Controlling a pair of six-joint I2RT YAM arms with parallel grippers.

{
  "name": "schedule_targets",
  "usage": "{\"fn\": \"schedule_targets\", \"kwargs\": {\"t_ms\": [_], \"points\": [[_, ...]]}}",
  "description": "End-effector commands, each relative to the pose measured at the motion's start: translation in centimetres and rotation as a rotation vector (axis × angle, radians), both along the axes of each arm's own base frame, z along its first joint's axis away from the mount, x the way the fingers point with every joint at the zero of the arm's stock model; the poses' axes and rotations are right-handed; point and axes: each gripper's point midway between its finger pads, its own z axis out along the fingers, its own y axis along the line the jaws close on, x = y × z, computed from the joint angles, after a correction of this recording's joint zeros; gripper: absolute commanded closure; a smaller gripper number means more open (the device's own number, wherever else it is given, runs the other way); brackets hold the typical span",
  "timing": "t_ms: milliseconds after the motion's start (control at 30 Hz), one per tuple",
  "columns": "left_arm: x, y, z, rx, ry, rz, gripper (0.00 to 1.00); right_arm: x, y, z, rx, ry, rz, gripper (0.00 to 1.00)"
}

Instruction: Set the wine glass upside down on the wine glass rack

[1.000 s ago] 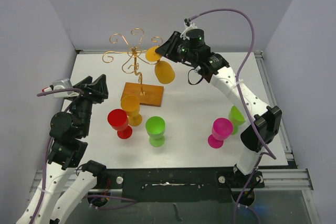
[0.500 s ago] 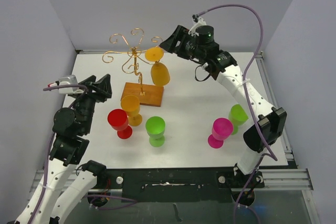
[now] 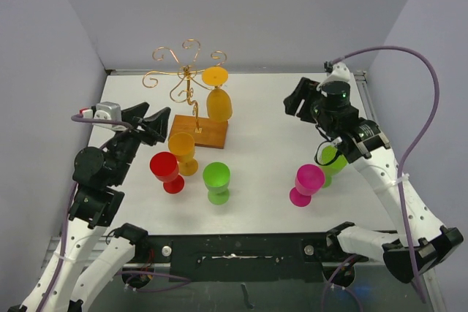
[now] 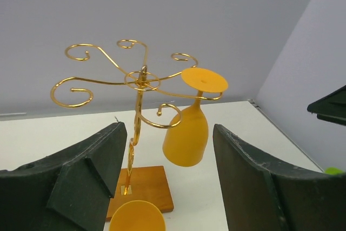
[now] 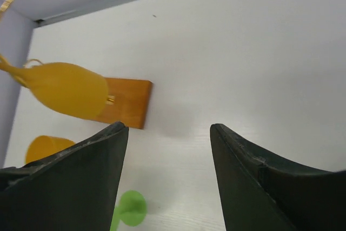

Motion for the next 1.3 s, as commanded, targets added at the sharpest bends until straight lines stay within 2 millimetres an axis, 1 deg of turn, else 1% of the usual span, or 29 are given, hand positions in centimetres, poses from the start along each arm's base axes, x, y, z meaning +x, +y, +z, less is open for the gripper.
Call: {"fn": "schedule_targets", "kwargs": {"t_ms": [0,133,167,233,367,500,600,733,833,1000,1167,1267], "points": [[-1.9,-2.0,2.4,0.033,-0.126,-0.141,0.36,-3.6,-6.2,-5.7,-0.186,0.145,-0.209,0.39],[-2.8,-2.9,2.2,0.040,-0.164,-0.206,0.36,-6.8,-8.9,-8.5,-0.221,0.238,-0.303,0.44],[-3.0,-3.1,2.3,0.038,-0.173,-0.220,0.36,-7.7,-9.3,-9.3,-0.232,0.269,-0.315,0.46],[-3.3,-3.3,2.3,0.034,-0.187,-0.237,0.36,-8.8,-9.7,-10.3,-0.234,0.306,-0.320,0.49],[-3.1,-3.4,2.1,0.028,-0.184,-0.236,0.36,-10.2,-10.4,-12.2,-0.240,0.361,-0.351,0.58],[-2.9,-3.2,2.0,0.021,-0.178,-0.226,0.36,-11.1,-11.9,-13.4,-0.276,0.404,-0.432,0.60],[-2.8,-3.1,2.0,0.019,-0.176,-0.221,0.36,-11.1,-12.2,-14.4,-0.296,0.423,-0.457,0.61],[-2.8,-3.1,1.9,0.017,-0.172,-0.218,0.36,-10.1,-11.5,-15.5,-0.305,0.429,-0.428,0.63],[-2.8,-3.1,1.9,0.014,-0.173,-0.219,0.36,-9.1,-11.0,-15.9,-0.321,0.427,-0.407,0.66],[-2.8,-3.0,2.0,0.011,-0.174,-0.211,0.36,-8.0,-11.0,-16.3,-0.361,0.430,-0.405,0.70],[-2.7,-2.9,1.9,0.011,-0.168,-0.208,0.36,-7.6,-11.4,-16.8,-0.363,0.429,-0.411,0.77],[-2.5,-2.9,1.9,0.007,-0.164,-0.200,0.36,-7.6,-11.5,-17.0,-0.362,0.428,-0.412,0.84]]}}
